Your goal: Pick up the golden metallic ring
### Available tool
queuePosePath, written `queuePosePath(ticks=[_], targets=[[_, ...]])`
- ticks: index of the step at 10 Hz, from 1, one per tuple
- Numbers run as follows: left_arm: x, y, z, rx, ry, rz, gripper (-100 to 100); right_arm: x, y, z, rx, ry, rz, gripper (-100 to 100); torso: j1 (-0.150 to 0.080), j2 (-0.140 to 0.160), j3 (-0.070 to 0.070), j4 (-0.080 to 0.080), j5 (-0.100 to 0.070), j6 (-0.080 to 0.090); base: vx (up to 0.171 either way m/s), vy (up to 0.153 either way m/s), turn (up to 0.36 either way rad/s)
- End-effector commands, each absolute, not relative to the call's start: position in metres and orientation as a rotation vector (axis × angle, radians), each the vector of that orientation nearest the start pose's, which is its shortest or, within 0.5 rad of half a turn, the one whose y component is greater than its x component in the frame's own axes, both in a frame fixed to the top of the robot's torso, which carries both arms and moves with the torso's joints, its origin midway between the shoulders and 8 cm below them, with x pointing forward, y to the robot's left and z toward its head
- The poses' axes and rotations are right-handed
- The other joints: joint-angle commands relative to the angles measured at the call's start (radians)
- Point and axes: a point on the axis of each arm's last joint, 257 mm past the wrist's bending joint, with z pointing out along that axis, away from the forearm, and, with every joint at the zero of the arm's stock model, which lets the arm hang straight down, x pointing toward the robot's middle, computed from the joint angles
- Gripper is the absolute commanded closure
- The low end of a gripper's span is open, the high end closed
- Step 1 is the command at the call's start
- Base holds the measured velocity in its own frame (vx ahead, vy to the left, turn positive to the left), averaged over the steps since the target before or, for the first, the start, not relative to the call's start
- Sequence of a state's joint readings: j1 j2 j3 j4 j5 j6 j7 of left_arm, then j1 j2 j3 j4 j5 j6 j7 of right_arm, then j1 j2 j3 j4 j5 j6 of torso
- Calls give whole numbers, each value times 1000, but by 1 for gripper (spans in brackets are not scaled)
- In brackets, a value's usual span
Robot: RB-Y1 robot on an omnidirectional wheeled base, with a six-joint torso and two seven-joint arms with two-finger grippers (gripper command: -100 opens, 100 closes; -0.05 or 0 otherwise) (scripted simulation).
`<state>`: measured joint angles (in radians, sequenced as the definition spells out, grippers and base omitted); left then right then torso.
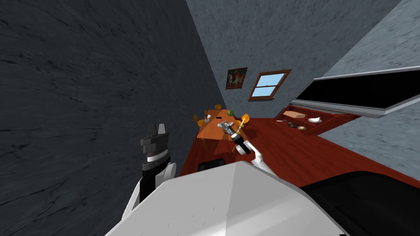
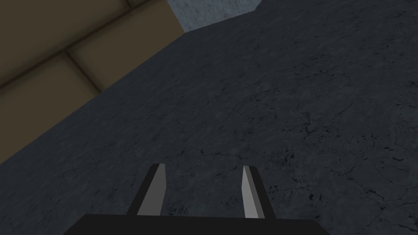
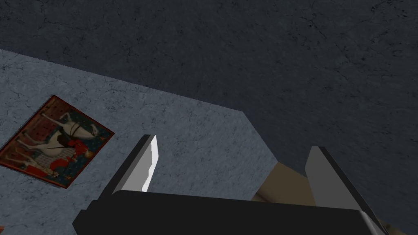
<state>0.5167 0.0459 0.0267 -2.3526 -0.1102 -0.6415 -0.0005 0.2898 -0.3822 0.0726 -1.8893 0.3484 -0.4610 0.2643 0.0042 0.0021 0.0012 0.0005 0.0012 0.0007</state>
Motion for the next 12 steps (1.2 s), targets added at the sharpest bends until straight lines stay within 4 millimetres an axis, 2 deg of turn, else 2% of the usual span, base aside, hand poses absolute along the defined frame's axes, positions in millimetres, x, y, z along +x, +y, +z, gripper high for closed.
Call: queuePosePath(ticks=[1,6,7,8,10,11,12], targets=[[303,256,72,-387,582,-1251,0,438,-219,-138,35,1323,744,-100,0,0,0,0,0,0,-9,80,166],[303,256,72,-387,582,-1251,0,454,-236,-193,-129,1466,560,-100,-2,-1,0,0,0,0,2,70,180],[303,256,72,-387,582,-1251,0,454,-238,-199,-124,1477,556,-100,-1,0,0,0,0,0,3,43,90],[303,256,72,-387,582,-1251,0,457,-245,-214,-184,1517,499,-100,-2,0,0,0,0,0,16,59,181],[303,256,72,-387,582,-1251,0,457,-247,-219,-179,1527,495,-100,-2,-1,0,0,0,0,9,30,35],[303,256,72,-387,582,-1251,0,459,-256,-238,-237,1573,436,-100,-4,0,0,0,-1,1,16,35,159],[303,256,72,-387,582,-1251,0,459,-258,-241,-235,1579,433,-100,-3,-1,-1,0,-1,0,17,30,97]])
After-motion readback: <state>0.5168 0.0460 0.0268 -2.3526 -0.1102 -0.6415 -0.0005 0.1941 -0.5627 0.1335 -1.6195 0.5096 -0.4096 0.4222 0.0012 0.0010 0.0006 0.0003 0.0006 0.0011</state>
